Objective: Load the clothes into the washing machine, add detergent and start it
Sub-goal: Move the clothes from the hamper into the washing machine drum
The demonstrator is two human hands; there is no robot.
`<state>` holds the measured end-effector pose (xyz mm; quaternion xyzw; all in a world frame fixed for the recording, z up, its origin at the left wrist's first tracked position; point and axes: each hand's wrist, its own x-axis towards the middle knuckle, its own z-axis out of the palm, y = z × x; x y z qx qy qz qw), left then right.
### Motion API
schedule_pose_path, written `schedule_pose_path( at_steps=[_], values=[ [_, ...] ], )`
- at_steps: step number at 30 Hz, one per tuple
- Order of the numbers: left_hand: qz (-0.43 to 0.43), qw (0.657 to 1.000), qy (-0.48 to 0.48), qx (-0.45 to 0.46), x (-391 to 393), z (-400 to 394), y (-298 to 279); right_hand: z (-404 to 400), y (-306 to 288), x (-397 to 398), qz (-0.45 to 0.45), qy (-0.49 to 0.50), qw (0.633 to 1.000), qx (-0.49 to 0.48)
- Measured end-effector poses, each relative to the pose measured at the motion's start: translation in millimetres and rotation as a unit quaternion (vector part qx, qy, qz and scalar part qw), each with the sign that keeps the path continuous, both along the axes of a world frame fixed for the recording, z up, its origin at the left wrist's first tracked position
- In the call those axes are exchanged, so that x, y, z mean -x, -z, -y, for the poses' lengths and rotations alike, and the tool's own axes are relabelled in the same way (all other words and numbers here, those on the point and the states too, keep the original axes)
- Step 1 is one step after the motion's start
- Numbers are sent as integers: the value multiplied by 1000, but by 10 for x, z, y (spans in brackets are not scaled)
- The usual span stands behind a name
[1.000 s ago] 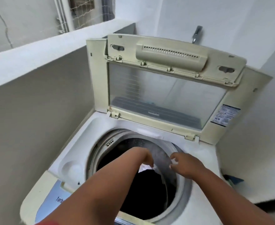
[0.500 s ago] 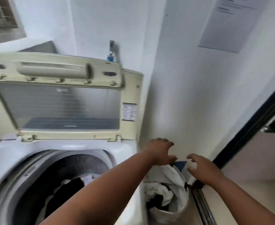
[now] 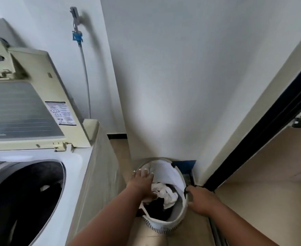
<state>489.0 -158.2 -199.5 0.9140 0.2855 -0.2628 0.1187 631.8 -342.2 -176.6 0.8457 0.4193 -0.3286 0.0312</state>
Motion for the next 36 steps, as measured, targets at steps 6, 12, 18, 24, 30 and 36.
schedule_pose_path(
  at_steps=[6, 12, 18, 24, 30, 36],
  values=[
    [-34, 998, -36, 42, -227, -340, 802, -330, 697, -314, -83, -17, 995, 54],
    [-75, 984, -105, 127, -511, -579, 1814, -597, 1851, -713, -140, 82, 987, 13],
    [-104, 970, -145, 167, -588, -614, 3171, -1170, 3397, -763, -180, 119, 976, 4],
    [-92, 962, -166, 198, -961, -650, 4320, -1539, 4595, -852, -159, 194, 965, 72],
    [-76, 964, -166, 196, -1210, -832, 5102, -1794, 5352, -886, -176, 432, 881, 78],
    [-109, 965, -153, 183, -1082, -811, 5564, -1758, 5787, -805, -215, 439, 869, 78]
  ],
)
